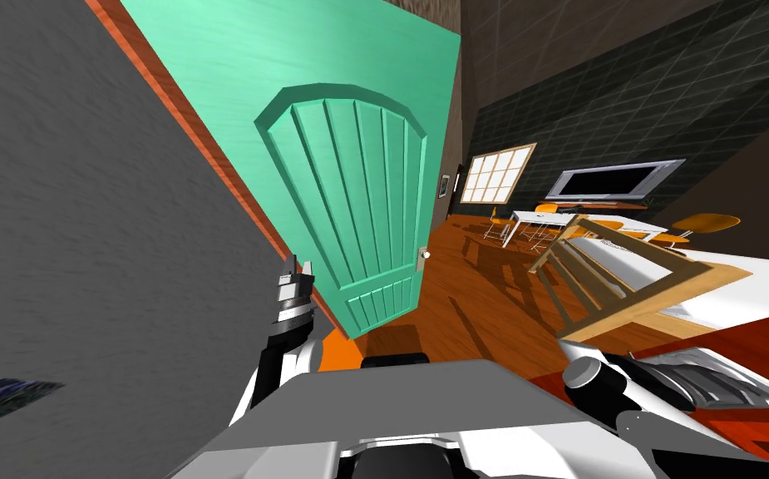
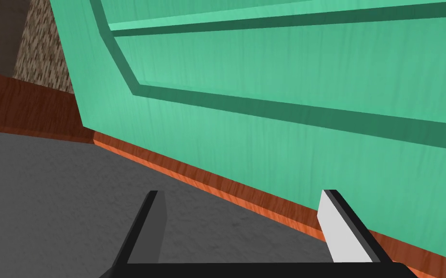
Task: Push the door open
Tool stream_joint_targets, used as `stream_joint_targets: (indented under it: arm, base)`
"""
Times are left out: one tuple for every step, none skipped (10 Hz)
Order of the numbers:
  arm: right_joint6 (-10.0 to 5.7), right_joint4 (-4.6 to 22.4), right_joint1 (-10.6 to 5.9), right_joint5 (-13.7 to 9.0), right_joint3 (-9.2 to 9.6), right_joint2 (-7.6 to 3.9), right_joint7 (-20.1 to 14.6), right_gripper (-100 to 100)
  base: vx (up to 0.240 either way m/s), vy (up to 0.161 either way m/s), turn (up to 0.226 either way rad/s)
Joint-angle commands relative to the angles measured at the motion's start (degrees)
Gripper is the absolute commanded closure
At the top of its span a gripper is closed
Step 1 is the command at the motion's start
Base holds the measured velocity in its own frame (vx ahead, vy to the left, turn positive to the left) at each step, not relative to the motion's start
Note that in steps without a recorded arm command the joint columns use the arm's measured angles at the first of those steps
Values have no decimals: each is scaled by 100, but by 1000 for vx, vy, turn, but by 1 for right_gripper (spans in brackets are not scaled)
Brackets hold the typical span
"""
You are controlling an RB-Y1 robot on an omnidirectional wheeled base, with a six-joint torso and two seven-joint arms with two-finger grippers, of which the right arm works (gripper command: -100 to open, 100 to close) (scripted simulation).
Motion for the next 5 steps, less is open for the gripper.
stream_joint_targets:
  arm:
    - [-148, 223, -40, 22, 13, -149, -81, 100]
    - [-222, 286, -60, -57, -154, -166, 65, 100]
    - [-284, 339, -77, -124, -295, -180, 188, 100]
    - [-284, 339, -77, -124, -295, -180, 188, 100]
    - [-284, 406, -77, -124, -295, -180, 188, 100]
  base:
    - [17, -81, -10]
    - [12, -96, 82]
    - [23, -138, 128]
    - [29, -111, 41]
    - [21, -53, -6]
